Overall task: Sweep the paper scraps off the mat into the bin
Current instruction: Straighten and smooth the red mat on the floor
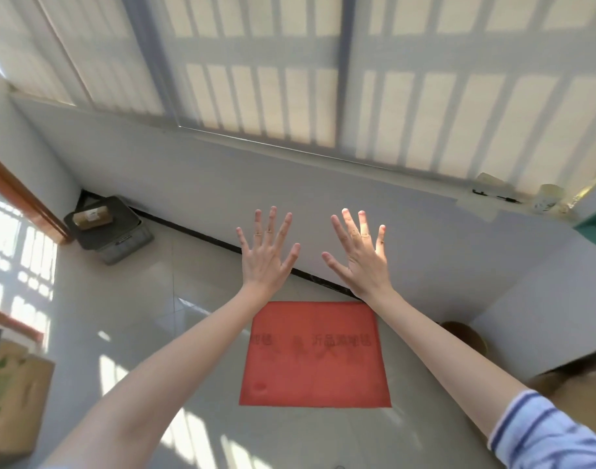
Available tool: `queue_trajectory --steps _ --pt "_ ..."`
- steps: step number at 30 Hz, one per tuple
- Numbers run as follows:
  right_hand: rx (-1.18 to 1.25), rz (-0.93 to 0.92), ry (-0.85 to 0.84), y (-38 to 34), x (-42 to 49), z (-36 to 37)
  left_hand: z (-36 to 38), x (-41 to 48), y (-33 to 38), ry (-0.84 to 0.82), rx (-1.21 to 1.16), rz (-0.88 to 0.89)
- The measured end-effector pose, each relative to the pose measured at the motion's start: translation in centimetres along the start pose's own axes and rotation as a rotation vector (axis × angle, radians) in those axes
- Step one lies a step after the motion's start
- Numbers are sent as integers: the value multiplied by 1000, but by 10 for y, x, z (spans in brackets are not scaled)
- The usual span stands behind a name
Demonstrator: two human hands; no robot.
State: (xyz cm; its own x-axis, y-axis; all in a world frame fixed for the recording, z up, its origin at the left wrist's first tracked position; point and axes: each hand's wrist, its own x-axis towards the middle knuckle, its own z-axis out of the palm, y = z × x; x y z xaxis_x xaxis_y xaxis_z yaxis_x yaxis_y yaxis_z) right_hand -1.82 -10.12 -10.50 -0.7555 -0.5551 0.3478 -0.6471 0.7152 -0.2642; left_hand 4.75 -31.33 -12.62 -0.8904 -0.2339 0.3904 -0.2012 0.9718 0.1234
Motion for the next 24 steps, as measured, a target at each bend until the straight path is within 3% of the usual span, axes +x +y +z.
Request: queue_trajectory --steps 14,20,24 --pt "-1 52 -186 23 -1 77 81 -41 -34 -174 -40 -155" --pt "8 111 -234 23 -12 123 117 -53 -55 -266 -23 -161" --pt "-6 121 -264 28 -17 176 165 -62 -78 -242 -52 -112"
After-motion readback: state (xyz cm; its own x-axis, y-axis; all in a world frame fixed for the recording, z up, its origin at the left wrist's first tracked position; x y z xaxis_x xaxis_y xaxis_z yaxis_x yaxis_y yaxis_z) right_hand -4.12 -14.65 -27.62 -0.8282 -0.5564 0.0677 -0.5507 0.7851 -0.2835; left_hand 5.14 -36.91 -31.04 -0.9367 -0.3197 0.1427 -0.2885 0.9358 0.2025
